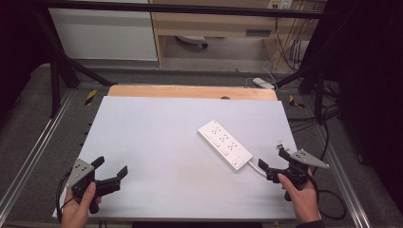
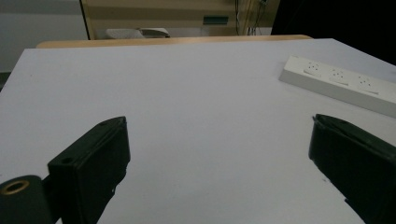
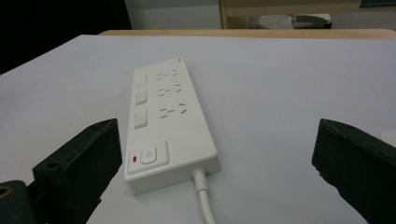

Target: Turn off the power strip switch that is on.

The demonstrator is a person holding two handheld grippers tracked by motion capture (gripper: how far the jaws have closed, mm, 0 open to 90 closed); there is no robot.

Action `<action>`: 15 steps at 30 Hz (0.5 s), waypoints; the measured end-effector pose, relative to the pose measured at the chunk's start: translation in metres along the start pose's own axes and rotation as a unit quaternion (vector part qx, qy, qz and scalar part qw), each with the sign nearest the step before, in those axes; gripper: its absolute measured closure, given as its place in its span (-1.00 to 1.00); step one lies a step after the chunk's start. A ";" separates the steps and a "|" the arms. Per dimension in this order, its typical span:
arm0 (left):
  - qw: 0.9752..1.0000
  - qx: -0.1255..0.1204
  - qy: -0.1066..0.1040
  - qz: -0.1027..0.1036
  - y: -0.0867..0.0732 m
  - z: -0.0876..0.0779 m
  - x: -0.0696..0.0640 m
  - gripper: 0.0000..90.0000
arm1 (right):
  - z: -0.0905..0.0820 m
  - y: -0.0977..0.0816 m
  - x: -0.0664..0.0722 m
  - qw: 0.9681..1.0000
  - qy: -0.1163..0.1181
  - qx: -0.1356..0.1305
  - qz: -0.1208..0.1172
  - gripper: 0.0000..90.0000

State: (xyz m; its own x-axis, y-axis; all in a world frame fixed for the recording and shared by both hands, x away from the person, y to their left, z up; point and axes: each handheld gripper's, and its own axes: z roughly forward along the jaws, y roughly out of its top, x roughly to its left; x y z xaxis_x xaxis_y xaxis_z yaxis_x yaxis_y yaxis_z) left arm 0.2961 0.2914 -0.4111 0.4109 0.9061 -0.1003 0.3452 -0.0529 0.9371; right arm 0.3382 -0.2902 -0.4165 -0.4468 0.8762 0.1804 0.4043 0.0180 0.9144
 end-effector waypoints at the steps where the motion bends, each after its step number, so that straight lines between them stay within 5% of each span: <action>1: 1.000 0.003 0.001 0.002 0.000 0.001 0.000 -0.88 | 0.000 0.001 0.001 1.000 0.001 -0.001 0.001 -0.95; 15: 1.000 0.022 -0.004 0.021 0.001 0.014 -0.004 -0.88 | 0.009 0.024 0.014 1.000 -0.001 -0.003 -0.024 -0.90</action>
State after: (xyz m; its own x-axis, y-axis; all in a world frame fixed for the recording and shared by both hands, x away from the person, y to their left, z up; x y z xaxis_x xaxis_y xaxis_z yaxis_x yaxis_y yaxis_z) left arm 0.3064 0.2823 -0.4148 0.4336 0.8989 -0.0636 0.3642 -0.1102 0.9248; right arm 0.3490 -0.2730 -0.3950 -0.4646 0.8750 0.1361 0.3777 0.0568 0.9242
